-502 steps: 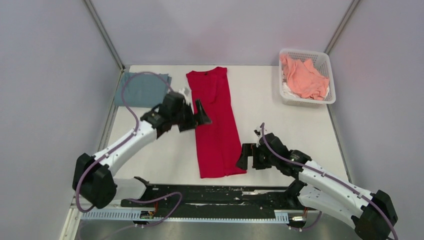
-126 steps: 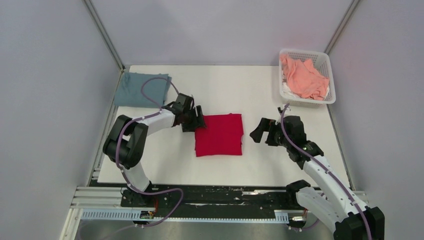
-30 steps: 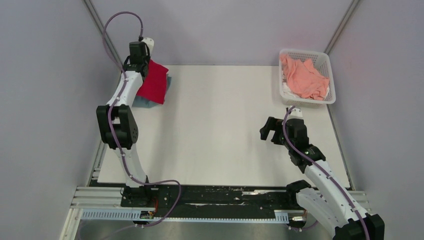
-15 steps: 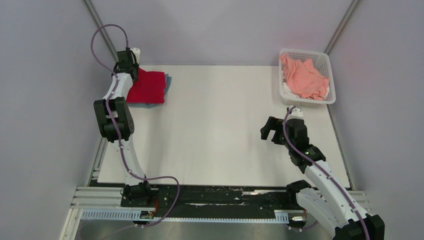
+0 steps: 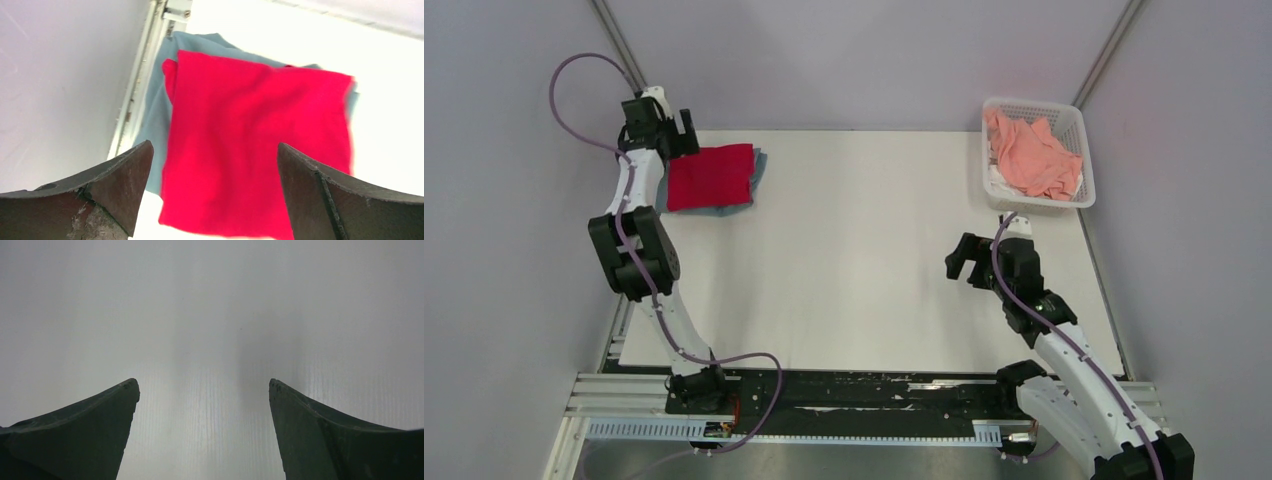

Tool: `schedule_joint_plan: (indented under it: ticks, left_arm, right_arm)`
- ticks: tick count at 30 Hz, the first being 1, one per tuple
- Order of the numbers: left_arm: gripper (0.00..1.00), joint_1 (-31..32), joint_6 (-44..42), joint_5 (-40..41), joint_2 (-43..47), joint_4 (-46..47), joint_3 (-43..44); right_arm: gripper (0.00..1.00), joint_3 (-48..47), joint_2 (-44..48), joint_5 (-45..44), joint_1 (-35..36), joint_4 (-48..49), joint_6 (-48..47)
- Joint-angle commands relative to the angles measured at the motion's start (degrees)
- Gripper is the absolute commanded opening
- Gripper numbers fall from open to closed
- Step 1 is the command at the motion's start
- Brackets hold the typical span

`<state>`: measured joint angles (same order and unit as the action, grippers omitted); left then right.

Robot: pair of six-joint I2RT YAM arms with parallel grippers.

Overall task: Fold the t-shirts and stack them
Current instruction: Reset both arms

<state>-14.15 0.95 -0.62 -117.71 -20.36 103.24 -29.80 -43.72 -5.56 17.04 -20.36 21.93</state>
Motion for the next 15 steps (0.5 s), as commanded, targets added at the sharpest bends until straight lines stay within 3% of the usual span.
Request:
schedule_joint_plan:
  ticks: [1, 4, 7, 11, 13, 15]
  left_arm:
    - [1.0, -0.1, 13.9, -11.9, 14.4, 6.3, -5.9]
    - [1.0, 0.7, 23.5, -19.2, 21.6, 8.6, -14.4]
    - [1.0, 4.0, 29.1, -19.0, 29.8, 12.2, -25.6]
    - [1.0, 14.9, 32.8, -9.7, 44.4, 16.0, -45.6]
    - [1.0, 25.0, 33.4, -5.5, 50.3, 14.8, -56.0]
    - [1.0, 30.8, 33.6, -6.7, 56.9, 17.0, -64.0]
  right_arm:
    - [1.0, -1.8, 2.5, 1.0, -0.4, 1.5, 0.7]
    - [1.0, -1.0, 3.0, -1.8, -0.4, 1.1, 4.0]
    - [1.0, -1.0, 2.8, -0.1, -0.4, -0.1, 5.0]
    - [1.0, -0.6, 3.9, 0.3, -0.4, -0.7, 6.1]
    - [1.0, 0.3, 5.0, -0.6, -0.4, -0.9, 7.0]
    - [1.0, 1.4, 6.1, -1.9, -0.4, -0.8, 7.7]
